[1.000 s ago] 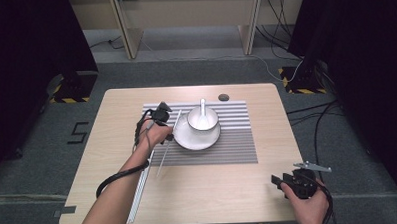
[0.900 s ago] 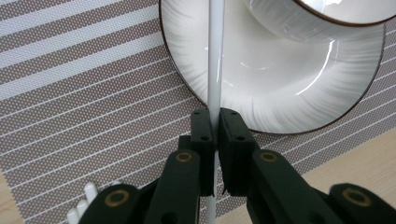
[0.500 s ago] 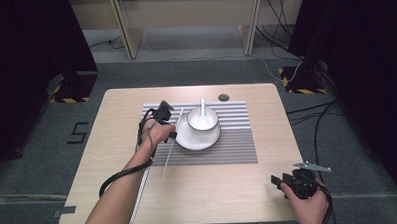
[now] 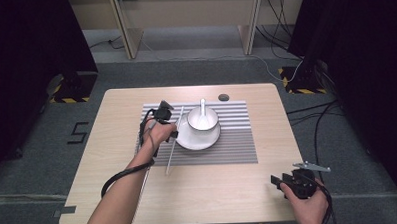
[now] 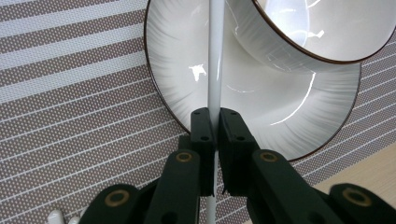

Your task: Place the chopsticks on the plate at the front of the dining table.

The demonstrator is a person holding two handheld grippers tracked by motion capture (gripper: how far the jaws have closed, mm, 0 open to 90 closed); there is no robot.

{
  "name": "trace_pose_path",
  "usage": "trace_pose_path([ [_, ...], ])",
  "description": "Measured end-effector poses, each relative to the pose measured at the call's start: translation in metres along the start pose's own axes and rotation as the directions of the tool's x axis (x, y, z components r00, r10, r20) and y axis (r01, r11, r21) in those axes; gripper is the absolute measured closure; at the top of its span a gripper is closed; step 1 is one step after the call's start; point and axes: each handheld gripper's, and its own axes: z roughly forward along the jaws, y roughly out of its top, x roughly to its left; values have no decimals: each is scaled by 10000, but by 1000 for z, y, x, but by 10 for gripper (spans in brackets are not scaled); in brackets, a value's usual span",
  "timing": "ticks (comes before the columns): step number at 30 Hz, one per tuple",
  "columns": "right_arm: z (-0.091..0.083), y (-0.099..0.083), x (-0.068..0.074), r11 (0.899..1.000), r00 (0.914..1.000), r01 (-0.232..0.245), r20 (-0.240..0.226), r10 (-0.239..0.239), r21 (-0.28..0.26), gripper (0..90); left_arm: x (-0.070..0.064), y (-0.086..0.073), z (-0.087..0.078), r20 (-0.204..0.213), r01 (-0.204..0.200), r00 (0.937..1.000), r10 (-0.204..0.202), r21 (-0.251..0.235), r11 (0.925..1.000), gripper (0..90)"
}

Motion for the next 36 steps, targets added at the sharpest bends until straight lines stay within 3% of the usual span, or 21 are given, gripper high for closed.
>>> trace_pose_path([
  [27, 0, 0, 0, 10000, 10000, -50, -11, 50, 11, 470, -2, 4, 16, 390, 577, 9977, -558, -477, 9972, 847],
  [36, 0, 0, -1, 10000, 10000, -60, -12, 60, 10, 471, -2, 4, 22, 293, 719, 9971, -701, -627, 9954, 848],
])
